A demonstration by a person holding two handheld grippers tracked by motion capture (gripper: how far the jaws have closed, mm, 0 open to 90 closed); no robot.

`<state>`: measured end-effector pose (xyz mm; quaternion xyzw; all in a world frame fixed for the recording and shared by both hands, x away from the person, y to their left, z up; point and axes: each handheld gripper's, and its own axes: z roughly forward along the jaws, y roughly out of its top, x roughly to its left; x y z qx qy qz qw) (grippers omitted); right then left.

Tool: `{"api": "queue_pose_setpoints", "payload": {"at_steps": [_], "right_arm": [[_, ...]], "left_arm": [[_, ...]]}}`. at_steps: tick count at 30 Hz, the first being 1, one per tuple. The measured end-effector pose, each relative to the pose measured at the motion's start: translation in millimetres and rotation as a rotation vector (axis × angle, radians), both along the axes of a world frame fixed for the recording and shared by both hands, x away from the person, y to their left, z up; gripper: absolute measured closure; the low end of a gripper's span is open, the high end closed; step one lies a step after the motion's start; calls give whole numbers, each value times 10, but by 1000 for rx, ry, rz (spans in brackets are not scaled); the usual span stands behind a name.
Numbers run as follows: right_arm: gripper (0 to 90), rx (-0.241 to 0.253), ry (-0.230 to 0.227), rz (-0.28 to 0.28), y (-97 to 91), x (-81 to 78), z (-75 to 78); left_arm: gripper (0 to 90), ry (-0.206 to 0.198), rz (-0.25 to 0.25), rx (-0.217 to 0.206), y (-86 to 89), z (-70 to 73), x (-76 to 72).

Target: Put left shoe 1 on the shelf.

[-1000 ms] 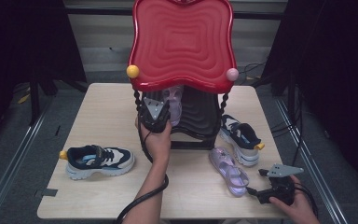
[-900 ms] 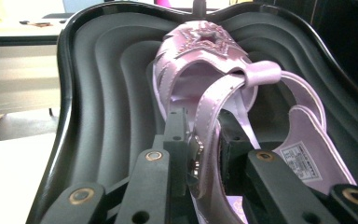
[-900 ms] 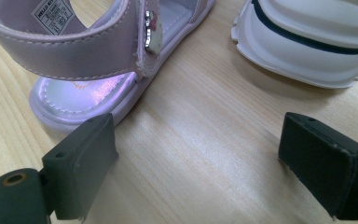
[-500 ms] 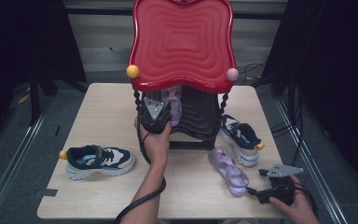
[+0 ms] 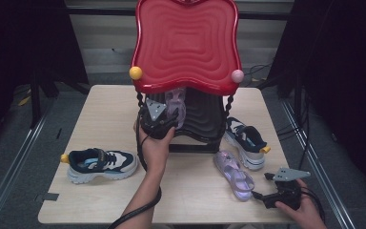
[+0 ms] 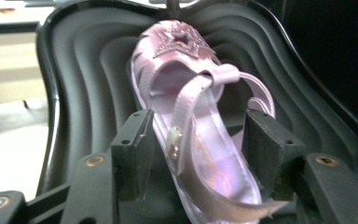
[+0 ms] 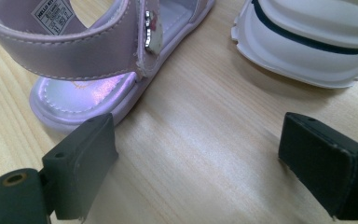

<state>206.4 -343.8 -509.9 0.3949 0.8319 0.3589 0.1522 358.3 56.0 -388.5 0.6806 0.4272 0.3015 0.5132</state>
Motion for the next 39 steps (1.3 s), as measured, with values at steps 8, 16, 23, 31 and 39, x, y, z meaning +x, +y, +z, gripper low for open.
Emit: {"api": "queue_pose_setpoints", "payload": {"at_steps": [8,16,23,31,39], "right_arm": [[103,0,0,0,0,0,0],[103,0,0,0,0,0,0],[103,0,0,0,0,0,0],[103,0,0,0,0,0,0],[103,0,0,0,0,0,0]], "left_arm": [[320,53,-59,10,11,41,-64],[289,79,-124,22,24,94,-170],[254,118,-175,9,45,108,-218],[216,154,-224,-2,109,38,-302],[202,175,-287,13,156,-27,-389]]}}
